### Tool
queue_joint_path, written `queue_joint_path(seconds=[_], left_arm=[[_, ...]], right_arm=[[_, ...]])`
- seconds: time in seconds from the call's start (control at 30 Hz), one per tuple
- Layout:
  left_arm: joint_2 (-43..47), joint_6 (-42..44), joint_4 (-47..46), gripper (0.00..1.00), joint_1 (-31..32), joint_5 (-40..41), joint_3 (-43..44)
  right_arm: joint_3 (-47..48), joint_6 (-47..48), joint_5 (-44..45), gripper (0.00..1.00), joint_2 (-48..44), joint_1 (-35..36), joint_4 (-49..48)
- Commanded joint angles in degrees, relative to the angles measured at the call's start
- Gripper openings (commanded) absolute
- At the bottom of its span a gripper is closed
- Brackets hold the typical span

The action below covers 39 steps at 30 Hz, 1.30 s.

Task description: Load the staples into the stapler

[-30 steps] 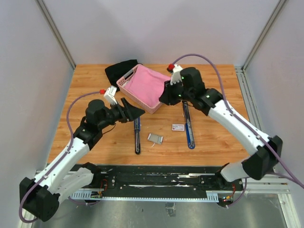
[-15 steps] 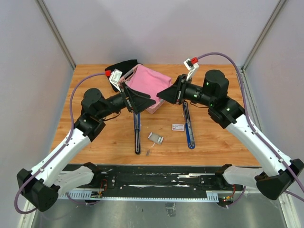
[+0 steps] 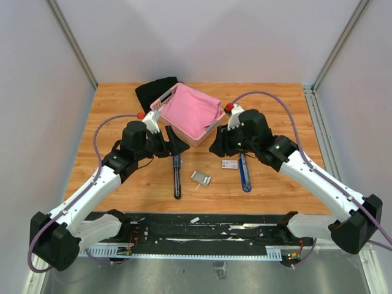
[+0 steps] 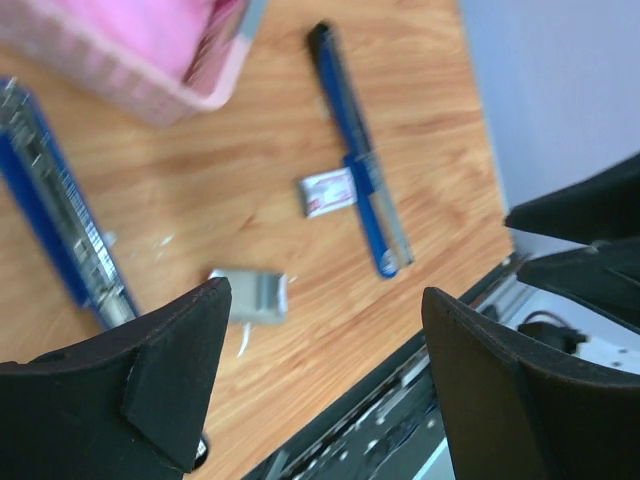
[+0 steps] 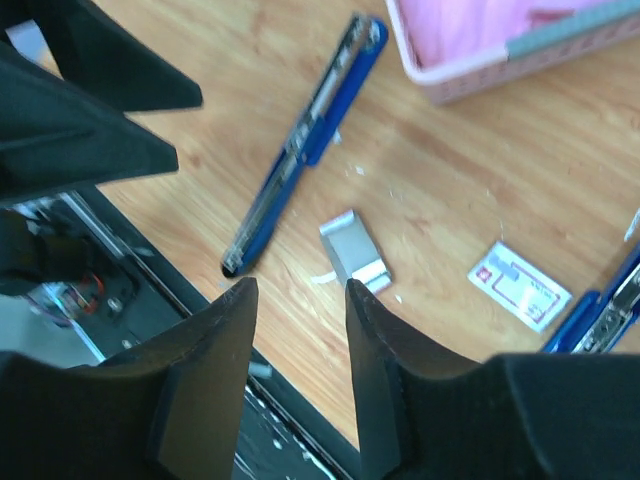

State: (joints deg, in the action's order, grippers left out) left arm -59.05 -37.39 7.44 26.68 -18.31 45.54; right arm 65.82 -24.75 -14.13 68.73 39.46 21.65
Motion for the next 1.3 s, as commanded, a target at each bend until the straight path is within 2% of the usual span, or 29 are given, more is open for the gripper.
queue_joint_path(seconds=[0.0, 0.1, 0.23, 0.47, 0.57, 0.67, 0.77, 0.87, 1.03, 1.27], left_arm=[[1.3, 6.5, 12.0, 0.81, -0.3, 5.3, -1.0], [2.5, 6.7, 15.0, 0.81, -0.3, 5.8, -2.1], [4.6, 4.9, 17.7, 0.81, -0.3, 3.9, -4.0], [7.8, 3.8, 21.4, 0.81, -0.3, 3.9, -8.1], [8.3, 6.4, 20.1, 0.72, 0.3, 1.4, -7.2], [8.8, 7.7, 20.0, 0.64, 5.6, 2.9, -7.1], [9.4, 6.2, 18.6, 0.54, 16.0, 9.4, -9.3], [9.4, 2.1, 14.3, 0.46, 23.6, 15.7, -13.7], [6.0, -1.7, 7.5, 0.41, 31.8, 21.6, -16.1], [-6.5, -1.8, 1.4, 0.38, 39.8, 27.6, -14.6]], right_arm=[[-0.7, 7.1, 7.8, 0.46, 2.2, 5.0, 9.6], [-0.6, 7.4, 8.8, 0.54, 4.1, 8.0, 12.5], [-0.1, 6.8, 9.7, 0.56, 7.1, 12.5, 16.1], [-2.5, 2.2, 10.1, 0.45, 12.3, 22.7, 16.2], [-0.5, -3.9, 16.9, 0.41, 15.1, 24.1, 21.6], [-2.6, -10.4, 18.8, 0.41, 14.6, 23.9, 21.1], [-5.2, -14.3, 21.1, 0.41, 12.0, 23.6, 20.9], [-8.3, -15.9, 23.6, 0.41, 8.3, 22.4, 21.3], [-14.3, -15.8, 23.6, 0.42, 0.9, 17.1, 21.4], [-20.9, -11.9, 21.4, 0.43, -4.8, 10.6, 15.3]])
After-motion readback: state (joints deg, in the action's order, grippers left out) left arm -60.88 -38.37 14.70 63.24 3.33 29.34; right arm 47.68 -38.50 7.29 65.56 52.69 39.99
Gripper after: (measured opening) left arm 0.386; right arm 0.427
